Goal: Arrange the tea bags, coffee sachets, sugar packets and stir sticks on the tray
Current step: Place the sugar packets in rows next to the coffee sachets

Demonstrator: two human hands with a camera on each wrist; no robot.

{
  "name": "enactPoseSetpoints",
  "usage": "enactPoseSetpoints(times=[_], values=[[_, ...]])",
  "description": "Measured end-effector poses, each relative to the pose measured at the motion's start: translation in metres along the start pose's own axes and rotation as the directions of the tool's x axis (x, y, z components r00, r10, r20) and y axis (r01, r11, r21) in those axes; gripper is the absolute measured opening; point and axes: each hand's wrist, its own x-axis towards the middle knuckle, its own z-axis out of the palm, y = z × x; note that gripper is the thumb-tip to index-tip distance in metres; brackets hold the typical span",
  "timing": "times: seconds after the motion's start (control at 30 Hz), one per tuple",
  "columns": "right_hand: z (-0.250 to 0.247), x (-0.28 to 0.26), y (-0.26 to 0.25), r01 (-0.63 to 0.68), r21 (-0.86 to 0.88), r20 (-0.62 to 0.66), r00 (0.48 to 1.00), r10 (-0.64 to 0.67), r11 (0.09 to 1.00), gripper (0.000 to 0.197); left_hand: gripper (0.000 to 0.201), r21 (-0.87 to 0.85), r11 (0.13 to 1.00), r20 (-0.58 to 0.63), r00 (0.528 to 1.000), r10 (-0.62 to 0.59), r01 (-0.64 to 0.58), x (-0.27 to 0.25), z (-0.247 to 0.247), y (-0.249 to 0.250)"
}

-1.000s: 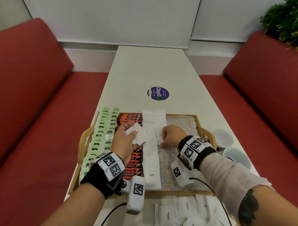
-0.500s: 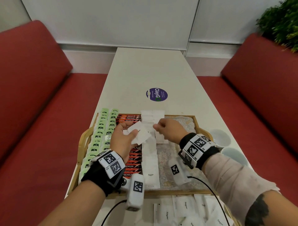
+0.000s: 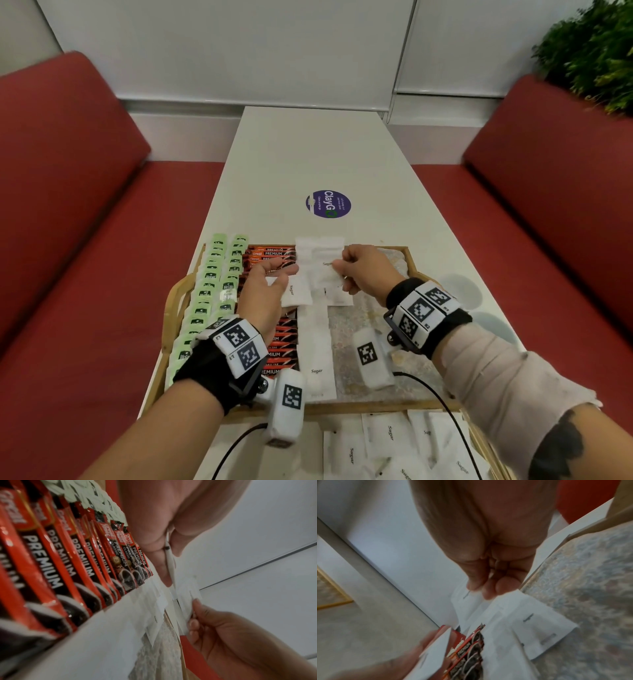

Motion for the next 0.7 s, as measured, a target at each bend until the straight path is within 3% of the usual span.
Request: enactPoseSetpoints(times=[0.17,0.3,0.47,0.7], values=[[-0.008,0.004,0.02,-0.142,-0.064,-0.074,0.988,0.137,0.988,0.033,0.033,0.023,1.0,0.008,1.0,0.015,-0.016,0.002,-0.003,0.001],[-0.005,0.006,0.035,-0.221,-0.135,-0.057,0.975,0.215,0.966,0.027,0.04,0.056,0.998,0.016,1.0,0.026,-0.027,0.004,-0.005,0.0],[0.004,0.006,0.042,-0.263,-0.168,-0.005,0.964,0.266,0.95,0.028,0.045,0.029,0.997,-0.006,0.998,0.065,-0.065,0.005,-0.004,0.0],[0.01,0.011,0.038,-0.252,-0.268,-0.04,0.967,0.251,0.93,0.03,0.042,0.047,0.993,0.003,0.994,0.112,-0.112,0.003,-0.006,0.0]])
